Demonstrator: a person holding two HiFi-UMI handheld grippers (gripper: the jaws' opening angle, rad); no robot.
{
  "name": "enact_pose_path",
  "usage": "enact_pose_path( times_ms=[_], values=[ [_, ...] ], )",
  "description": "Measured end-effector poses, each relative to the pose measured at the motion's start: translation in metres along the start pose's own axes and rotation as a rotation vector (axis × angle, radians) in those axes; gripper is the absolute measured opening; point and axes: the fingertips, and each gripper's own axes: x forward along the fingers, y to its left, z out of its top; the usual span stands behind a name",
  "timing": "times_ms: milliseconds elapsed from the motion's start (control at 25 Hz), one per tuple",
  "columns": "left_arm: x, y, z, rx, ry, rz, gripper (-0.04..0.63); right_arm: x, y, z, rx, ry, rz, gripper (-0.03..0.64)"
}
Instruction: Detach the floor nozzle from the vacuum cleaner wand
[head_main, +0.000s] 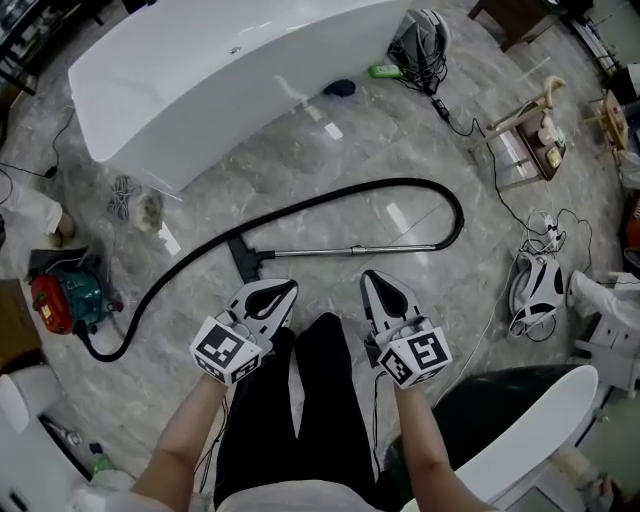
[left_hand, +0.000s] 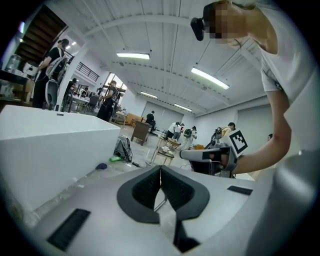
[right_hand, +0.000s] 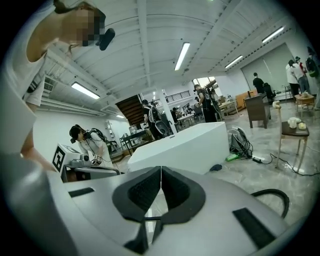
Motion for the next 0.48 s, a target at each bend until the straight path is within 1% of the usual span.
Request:
enact_pose_path(
  times_ms=[120,240,480],
  values=[
    [0.014,0.012,-0.016,-0.015,-0.004,0.015,0.011,0.009,-0.013,-0.014,-0.023,0.024,0.030,0.015],
    [0.026,0.025,-0.034,-0.004,0.006,0.026,0.011,0.021,-0.022,-0.029,-0.058,0.043,0.045,0.015],
    [0.050,0.042,-0.076,0.014,0.030,0.012,0.011,0.043,-0.050,-0.063,-0.059,0.033,0.047,0.015]
  ],
)
